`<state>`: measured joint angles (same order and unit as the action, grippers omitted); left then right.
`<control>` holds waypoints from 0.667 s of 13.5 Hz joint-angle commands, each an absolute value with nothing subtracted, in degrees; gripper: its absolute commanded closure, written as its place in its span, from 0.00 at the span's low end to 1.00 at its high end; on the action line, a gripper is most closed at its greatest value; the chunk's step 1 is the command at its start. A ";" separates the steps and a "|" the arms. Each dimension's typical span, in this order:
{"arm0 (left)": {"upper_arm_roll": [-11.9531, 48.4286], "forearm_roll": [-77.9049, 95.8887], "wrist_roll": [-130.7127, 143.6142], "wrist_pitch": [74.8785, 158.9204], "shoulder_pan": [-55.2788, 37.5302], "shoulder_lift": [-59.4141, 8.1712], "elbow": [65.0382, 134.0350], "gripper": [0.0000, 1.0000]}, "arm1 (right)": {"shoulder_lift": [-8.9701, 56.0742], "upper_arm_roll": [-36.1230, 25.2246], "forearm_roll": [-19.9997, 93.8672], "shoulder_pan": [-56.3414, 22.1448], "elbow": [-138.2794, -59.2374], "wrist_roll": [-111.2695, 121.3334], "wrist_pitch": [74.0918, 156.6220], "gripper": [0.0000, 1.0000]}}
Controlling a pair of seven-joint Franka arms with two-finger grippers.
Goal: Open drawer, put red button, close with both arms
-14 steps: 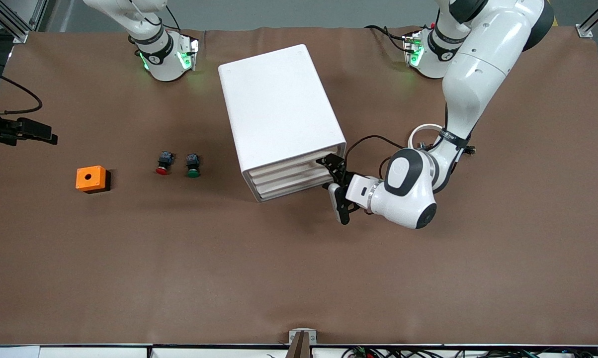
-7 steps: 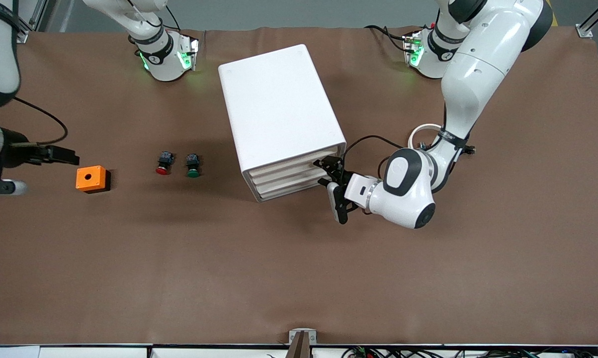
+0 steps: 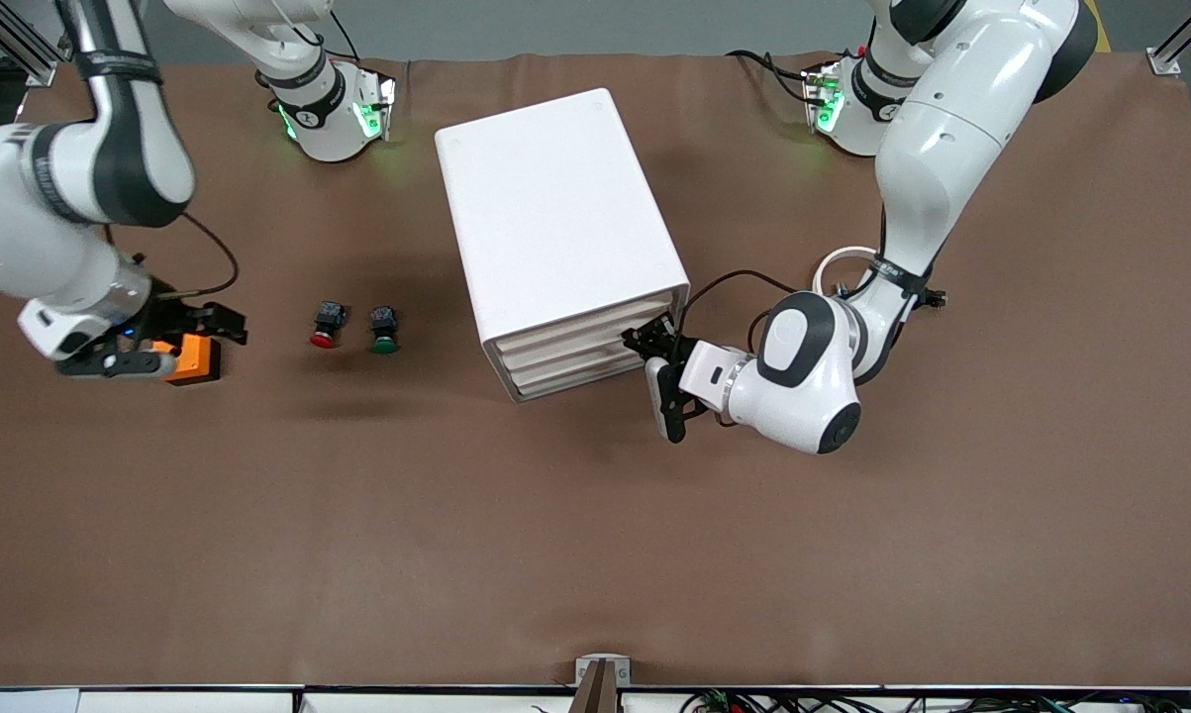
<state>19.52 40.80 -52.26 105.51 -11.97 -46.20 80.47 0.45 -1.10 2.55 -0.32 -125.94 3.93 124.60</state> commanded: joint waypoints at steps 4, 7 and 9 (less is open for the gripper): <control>17.76 37.71 -52.56 106.00 -12.83 -46.50 77.79 0.99 | -2.73 -1.14 3.77 -5.18 -146.58 1.25 147.29 0.00; 17.40 36.74 -52.56 106.00 -12.57 -46.32 76.64 0.99 | -2.11 -1.23 4.13 -7.56 -150.19 -2.89 150.80 0.00; 16.35 36.56 -52.56 106.00 -12.66 -46.23 75.86 0.99 | 0.60 -1.23 4.13 -7.21 -152.31 -3.68 156.08 0.00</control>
